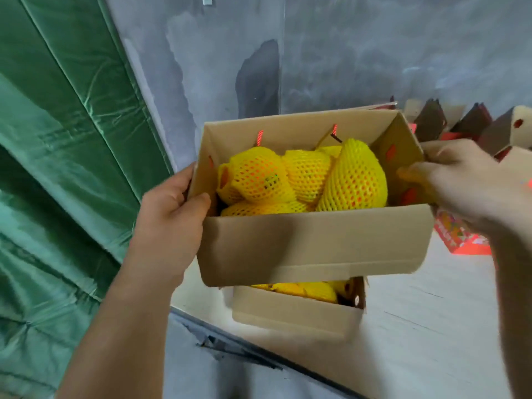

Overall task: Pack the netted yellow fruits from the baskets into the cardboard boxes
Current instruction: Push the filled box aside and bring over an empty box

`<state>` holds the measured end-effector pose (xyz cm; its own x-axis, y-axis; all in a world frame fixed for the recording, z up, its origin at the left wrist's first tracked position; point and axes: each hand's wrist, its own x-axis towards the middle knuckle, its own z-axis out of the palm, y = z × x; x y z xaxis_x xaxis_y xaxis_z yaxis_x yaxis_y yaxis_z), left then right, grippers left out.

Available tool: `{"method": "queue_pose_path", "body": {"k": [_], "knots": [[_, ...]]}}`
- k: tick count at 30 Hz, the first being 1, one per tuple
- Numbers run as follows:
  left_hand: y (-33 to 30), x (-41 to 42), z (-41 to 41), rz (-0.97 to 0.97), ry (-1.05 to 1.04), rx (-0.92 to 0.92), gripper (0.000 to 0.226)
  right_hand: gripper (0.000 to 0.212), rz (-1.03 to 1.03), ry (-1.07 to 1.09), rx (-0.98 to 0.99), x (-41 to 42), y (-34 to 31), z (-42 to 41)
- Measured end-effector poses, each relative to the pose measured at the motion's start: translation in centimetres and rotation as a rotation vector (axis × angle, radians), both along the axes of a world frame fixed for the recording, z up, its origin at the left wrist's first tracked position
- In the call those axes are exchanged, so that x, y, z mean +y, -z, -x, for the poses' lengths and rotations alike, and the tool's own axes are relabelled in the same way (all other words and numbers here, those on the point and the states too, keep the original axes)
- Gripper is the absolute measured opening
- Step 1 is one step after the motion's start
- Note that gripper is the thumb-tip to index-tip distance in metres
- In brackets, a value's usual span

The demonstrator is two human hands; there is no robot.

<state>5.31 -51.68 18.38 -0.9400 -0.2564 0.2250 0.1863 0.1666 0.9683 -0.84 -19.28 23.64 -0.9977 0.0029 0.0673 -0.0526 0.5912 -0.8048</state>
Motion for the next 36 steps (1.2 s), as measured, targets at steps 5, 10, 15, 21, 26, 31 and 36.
{"method": "queue_pose_path", "body": {"k": [5, 10, 15, 21, 26, 31, 36], "knots": [[3.5, -10.8, 0.5, -0.159, -0.228, -0.055, 0.062, 0.017, -0.147, -0.160, 0.035, -13.8, 2.0, 6.2], [10.1, -16.2, 0.5, -0.398, -0.483, -0.173, 0.062, 0.023, -0.245, -0.353, 0.052, -24.8, 5.8, 12.5], [16.8, -15.7, 0.9, -0.445, -0.683, -0.390, 0.050, 0.033, -0.363, -0.458, -0.049, -32.4, 13.6, 16.7], [22.0, -13.9, 0.0, -0.437, -0.597, -0.683, 0.062, 0.038, -0.452, -0.305, -0.259, -32.5, 23.0, 16.0], [22.6, -15.1, 0.2, 0.012, -0.413, -0.680, 0.086, 0.052, -0.301, -0.168, -0.053, -28.0, 24.0, 8.6], [24.0, -16.2, 0.4, 0.847, -0.057, -0.404, 0.075, 0.064, -0.630, 0.029, -0.298, -26.7, 25.9, 1.1], [24.1, -16.5, 3.2, 1.103, 0.114, -0.273, 0.029, 0.046, -0.682, 0.046, -0.309, -27.7, 27.1, 1.7]]}}
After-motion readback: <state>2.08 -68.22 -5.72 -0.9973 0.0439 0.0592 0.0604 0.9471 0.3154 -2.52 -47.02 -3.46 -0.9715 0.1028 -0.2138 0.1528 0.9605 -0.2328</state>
